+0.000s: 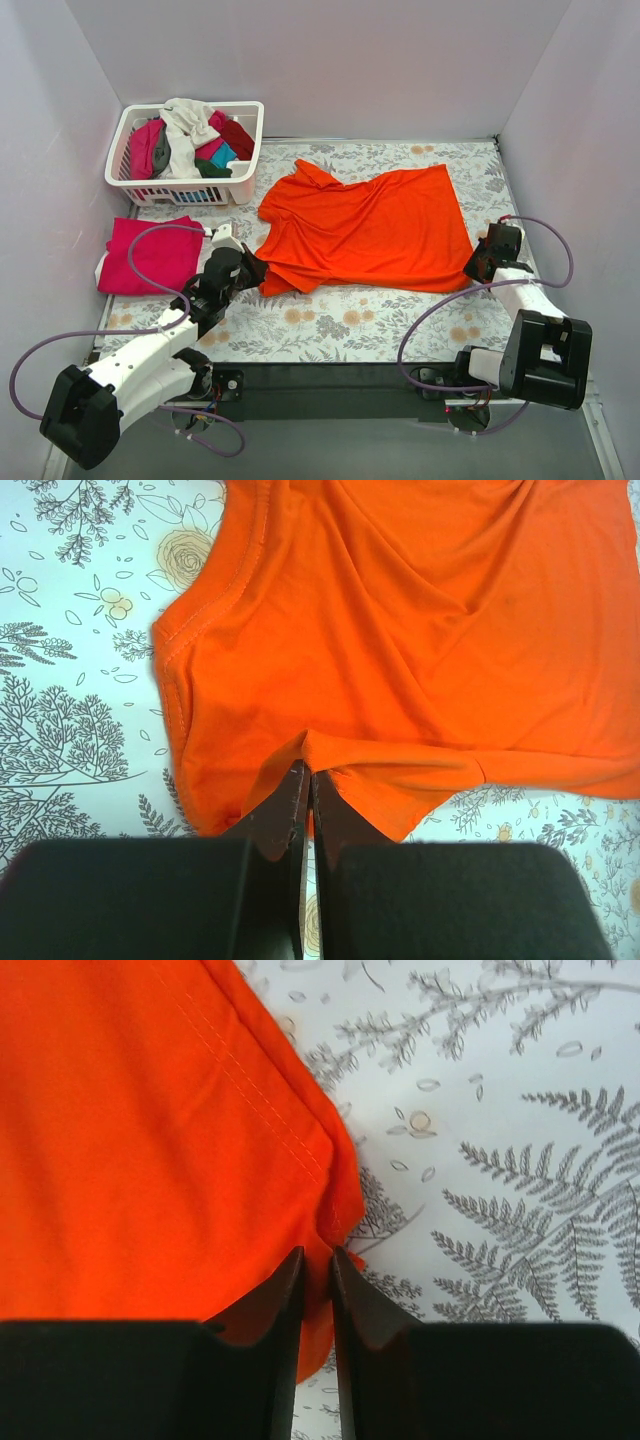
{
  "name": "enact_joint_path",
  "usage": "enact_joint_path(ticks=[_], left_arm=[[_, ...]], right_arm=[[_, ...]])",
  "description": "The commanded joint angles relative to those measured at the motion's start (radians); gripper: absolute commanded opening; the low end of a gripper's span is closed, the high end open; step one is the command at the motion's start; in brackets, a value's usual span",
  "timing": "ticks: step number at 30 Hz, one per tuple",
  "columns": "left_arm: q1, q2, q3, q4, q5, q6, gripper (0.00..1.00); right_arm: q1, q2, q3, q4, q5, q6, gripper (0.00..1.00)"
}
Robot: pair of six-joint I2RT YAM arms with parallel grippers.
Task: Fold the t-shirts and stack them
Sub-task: Flatten the tshirt out
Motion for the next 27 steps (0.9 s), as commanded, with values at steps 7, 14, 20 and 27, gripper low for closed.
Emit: enact_joint_path(ticks=[7, 14, 20, 27], left_arm=[[0.011, 0.002, 0.002, -0.001, -0.016, 0.017, 0.00], [0.011, 0.005, -0.001, 0.006, 0.001, 0.015, 0.00], [0.011, 0.010, -0.002, 0.017, 0.021, 0.015, 0.00], [0.012, -0.001, -0.011, 0.019, 0.019, 0.017, 0.00]], right_arm=[[0.010, -0.054, 0.090, 0.076, -0.118, 0.001, 0.25], [0.013, -0.135, 0.031, 0.039, -0.018, -0.032, 0.42], [0.008, -0.230, -0.044, -0.004, 0.111, 0.005, 0.53], [-0.015, -0.160, -0.052, -0.012, 0.062, 0.023, 0.58]])
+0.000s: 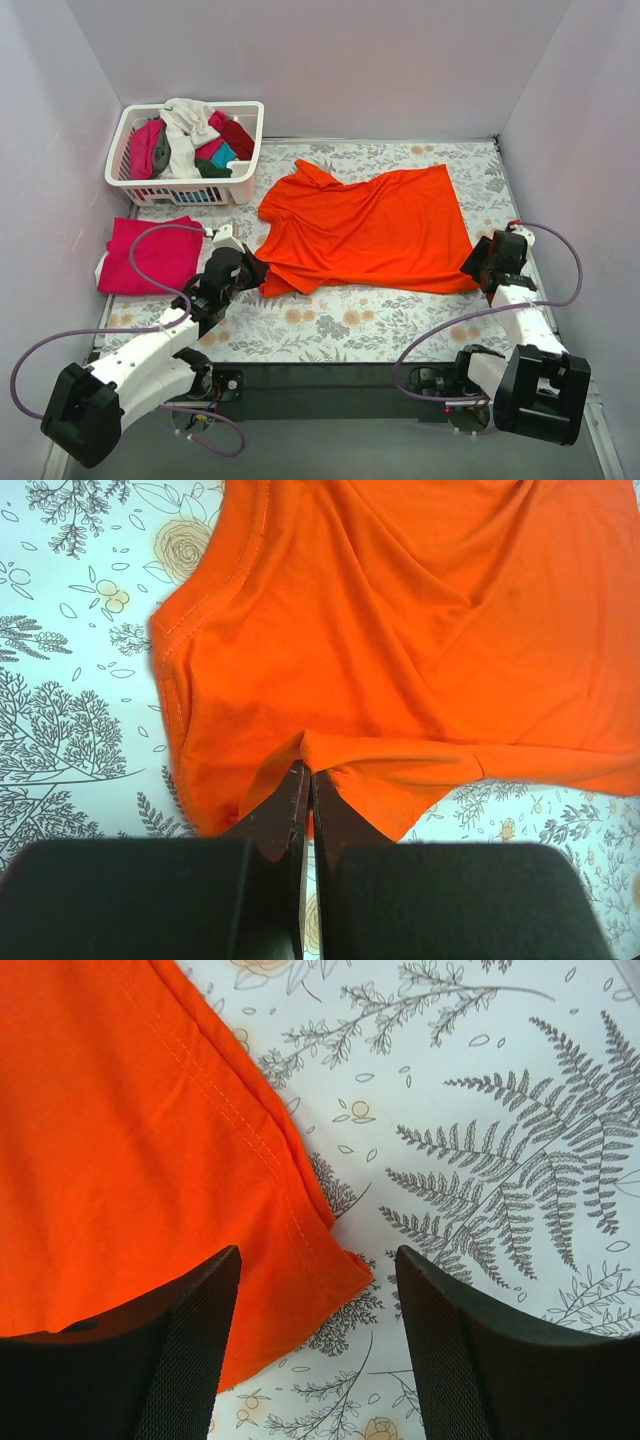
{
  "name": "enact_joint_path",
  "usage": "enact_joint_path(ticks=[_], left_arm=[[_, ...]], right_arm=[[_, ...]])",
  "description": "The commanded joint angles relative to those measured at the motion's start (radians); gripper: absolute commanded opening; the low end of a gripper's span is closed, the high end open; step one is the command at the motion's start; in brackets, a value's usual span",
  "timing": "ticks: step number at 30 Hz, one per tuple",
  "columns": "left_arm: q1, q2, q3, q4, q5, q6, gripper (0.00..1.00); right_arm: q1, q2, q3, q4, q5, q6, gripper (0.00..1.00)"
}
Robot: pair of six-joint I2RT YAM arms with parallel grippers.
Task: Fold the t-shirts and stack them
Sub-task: Flatten the tshirt out
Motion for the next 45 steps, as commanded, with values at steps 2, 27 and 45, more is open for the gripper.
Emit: enact_joint_path(ticks=[2, 27, 45], left_arm=[[0.005, -0.020, -0.007, 0.008, -0.006, 0.017, 0.00], [0.005, -0.017, -0.015, 0.016, -0.002, 0.020, 0.00], [0.002, -0.041, -0.024, 0.013, 0.002, 0.018, 0.00]], right_arm=[[-0.010, 0.044, 0.001, 0.008, -0.020, 0.029, 0.55], [-0.019, -0.018, -0.031, -0.053, 0.046, 0.024, 0.52], [-0.054, 0.012, -0.010, -0.110, -0.033, 0.032, 0.43]])
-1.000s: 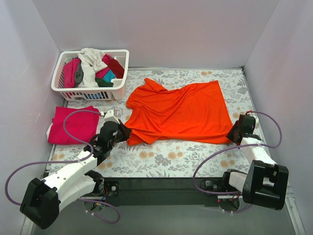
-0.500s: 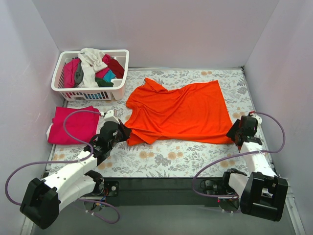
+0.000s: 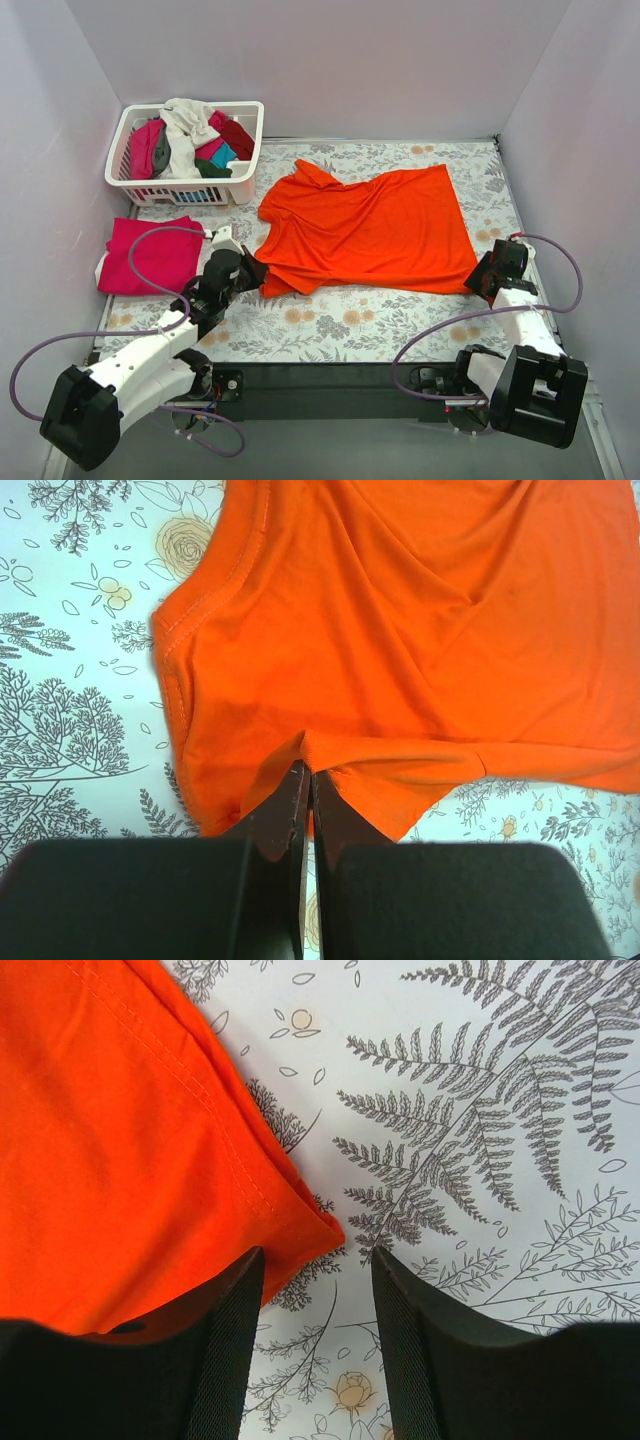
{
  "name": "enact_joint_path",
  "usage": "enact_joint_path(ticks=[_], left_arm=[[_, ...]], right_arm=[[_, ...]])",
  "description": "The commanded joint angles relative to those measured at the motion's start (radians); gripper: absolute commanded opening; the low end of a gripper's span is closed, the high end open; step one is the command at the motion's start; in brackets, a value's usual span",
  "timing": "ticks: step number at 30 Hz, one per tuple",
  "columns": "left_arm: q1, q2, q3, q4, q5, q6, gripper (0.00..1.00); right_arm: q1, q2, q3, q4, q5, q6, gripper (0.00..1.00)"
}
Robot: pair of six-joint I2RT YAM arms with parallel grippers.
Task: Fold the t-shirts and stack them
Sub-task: Flatten the tshirt out
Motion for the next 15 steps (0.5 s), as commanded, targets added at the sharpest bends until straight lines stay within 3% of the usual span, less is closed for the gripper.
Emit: enact_joint_path(ticks=[1, 10, 13, 15], left_arm=[[0.002, -0.021, -0.007, 0.010, 0.001, 0.015, 0.00], [0.002, -0.021, -0.007, 0.007, -0.007, 0.017, 0.00], [0.002, -0.023, -0.008, 0.007, -0.007, 0.017, 0.00], [0.002, -0.024, -0.009, 0.007, -0.005, 0.017, 0.00]], right_arm=[[-0.006, 0.022, 0.021, 0.004, -0.022, 0.007, 0.43], [-0.006, 0.076, 0.003, 0.047, -0.019, 0.016, 0.42], [-0.006, 0.096, 0.006, 0.052, -0.024, 0.017, 0.35], [-0.009, 0.097, 0.007, 0.052, -0.022, 0.014, 0.23]])
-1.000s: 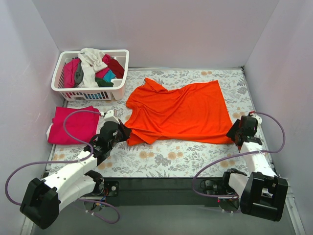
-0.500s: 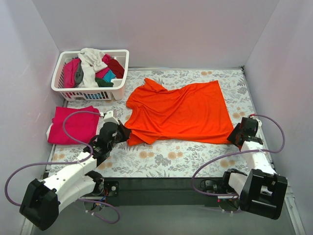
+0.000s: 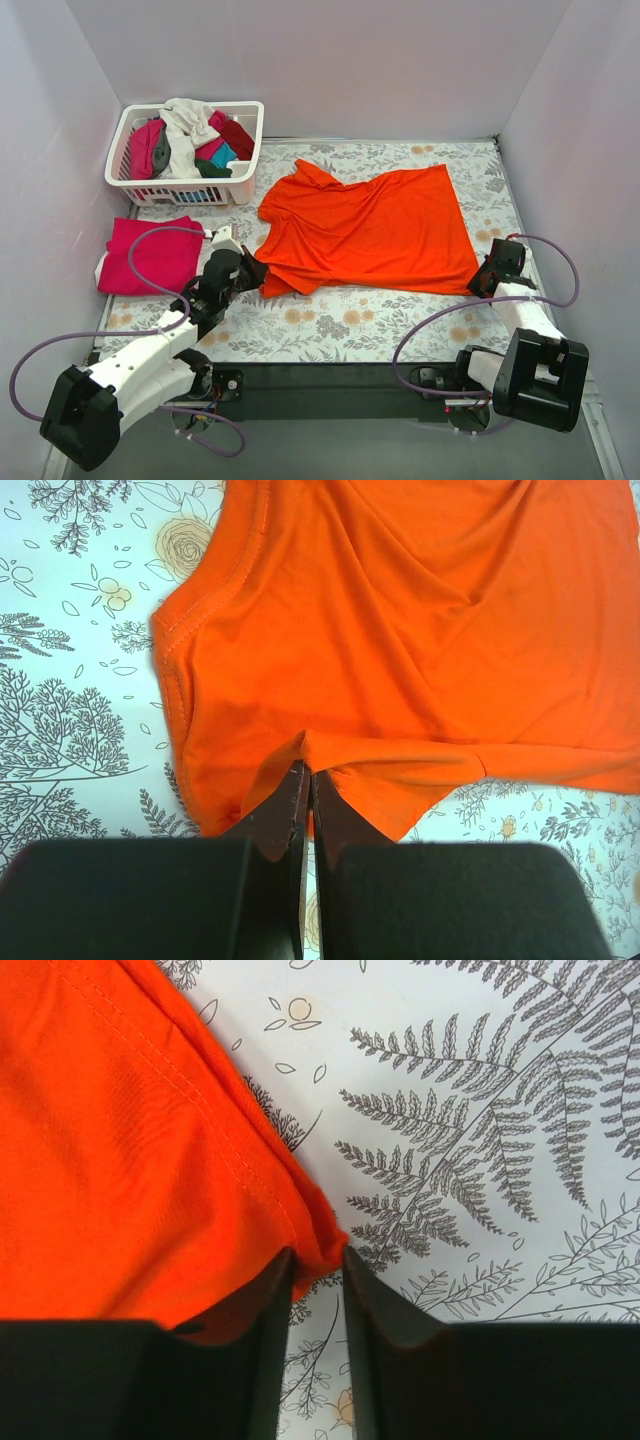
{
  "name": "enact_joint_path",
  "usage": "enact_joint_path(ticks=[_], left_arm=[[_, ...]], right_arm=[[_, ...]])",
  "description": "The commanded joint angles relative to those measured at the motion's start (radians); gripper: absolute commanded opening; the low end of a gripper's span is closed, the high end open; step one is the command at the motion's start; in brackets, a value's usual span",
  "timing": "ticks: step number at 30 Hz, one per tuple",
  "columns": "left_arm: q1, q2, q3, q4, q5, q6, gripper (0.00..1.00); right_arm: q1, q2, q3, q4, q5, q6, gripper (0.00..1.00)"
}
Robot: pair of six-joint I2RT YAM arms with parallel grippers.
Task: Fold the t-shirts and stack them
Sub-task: Flatten the tshirt out
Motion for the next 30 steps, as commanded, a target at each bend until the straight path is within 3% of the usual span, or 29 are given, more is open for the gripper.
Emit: enact_joint_path(ticks=[1, 2, 5, 19, 20, 30], left_arm=[[0.002, -0.026, -0.007, 0.007, -0.005, 0.016, 0.00], [0.002, -0.027, -0.007, 0.006, -0.002, 0.015, 0.00], [0.002, -0.032, -0.009, 0.007, 0.008, 0.013, 0.00], [-0.005, -0.136, -0.039, -0.013, 0.180, -0.043, 0.00], [-0.007, -0.144, -0.042, -0.031, 0.238, -0.053, 0.00], [-0.037, -0.388, -0.079, -0.201, 0.303, -0.165, 0.00]], right_arm=[[-0.009, 0.011, 0.007, 0.020, -0.007, 0.013, 0.18], [-0.012, 0.006, 0.007, 0.020, -0.004, 0.013, 0.10], [-0.011, -0.010, 0.010, 0.020, 0.011, 0.005, 0.01], [-0.011, -0.243, 0.105, -0.018, -0.018, -0.116, 0.01], [-0.011, -0.275, 0.100, -0.021, -0.021, -0.119, 0.01], [-0.011, -0.455, 0.080, -0.096, -0.009, -0.125, 0.01]])
